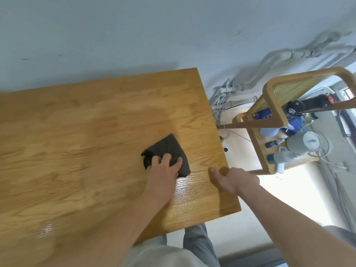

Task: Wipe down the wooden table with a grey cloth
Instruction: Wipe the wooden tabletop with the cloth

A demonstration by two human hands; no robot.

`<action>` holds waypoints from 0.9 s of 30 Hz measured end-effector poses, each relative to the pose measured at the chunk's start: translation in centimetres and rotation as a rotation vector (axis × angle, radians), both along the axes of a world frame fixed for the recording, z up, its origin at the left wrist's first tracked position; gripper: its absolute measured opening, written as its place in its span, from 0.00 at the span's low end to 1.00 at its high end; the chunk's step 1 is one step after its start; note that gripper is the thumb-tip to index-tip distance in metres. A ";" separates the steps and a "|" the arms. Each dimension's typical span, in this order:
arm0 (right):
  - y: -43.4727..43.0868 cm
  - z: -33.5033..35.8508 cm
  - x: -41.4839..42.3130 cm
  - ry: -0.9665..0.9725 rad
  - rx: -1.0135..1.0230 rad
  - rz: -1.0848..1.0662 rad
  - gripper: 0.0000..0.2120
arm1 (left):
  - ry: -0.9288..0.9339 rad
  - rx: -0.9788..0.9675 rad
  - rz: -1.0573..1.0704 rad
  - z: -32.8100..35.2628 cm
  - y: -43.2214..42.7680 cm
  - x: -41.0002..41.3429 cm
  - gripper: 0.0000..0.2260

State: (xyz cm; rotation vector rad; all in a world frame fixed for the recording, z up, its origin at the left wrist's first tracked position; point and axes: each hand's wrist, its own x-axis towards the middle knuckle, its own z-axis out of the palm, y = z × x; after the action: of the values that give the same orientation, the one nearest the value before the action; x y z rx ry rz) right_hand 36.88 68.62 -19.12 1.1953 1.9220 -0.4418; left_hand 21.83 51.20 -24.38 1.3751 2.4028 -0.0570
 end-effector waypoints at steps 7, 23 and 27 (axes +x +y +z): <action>-1.4 0.8 -3.0 0.258 0.166 0.274 0.17 | -0.040 -0.031 -0.606 -0.7 -0.6 -4.0 0.24; -9.6 -3.9 -12.3 0.483 -0.077 0.379 0.29 | -0.194 -0.341 0.341 1.1 -6.2 -19.6 0.50; -5.9 -3.6 -15.1 0.419 -0.084 0.415 0.29 | -0.201 -0.328 0.318 0.7 -6.6 -20.1 0.50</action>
State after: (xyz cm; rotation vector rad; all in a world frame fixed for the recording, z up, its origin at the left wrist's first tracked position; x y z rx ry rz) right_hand 21.81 62.69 -22.72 0.6527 2.4101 -0.5705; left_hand 1.76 44.56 -23.70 0.8062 2.2869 -0.2086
